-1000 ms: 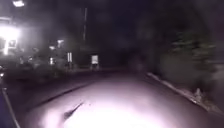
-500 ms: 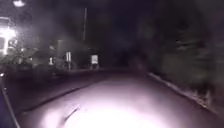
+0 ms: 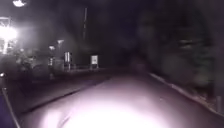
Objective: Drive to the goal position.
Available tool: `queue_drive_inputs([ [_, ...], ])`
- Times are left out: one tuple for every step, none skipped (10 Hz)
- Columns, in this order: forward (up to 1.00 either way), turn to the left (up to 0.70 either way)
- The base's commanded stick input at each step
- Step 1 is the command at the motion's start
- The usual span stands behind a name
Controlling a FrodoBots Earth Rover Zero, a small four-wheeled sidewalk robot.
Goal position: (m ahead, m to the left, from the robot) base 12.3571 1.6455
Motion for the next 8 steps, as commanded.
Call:
queue_drive_inputs([
  [0.5,0.0],
  [0.5,0.0],
  [0.5,-0.26],
  [0.5,-0.48],
  [0.5,-0.2],
  [0.5,0.0],
  [0.5,0.0],
  [0.5,0.0],
])
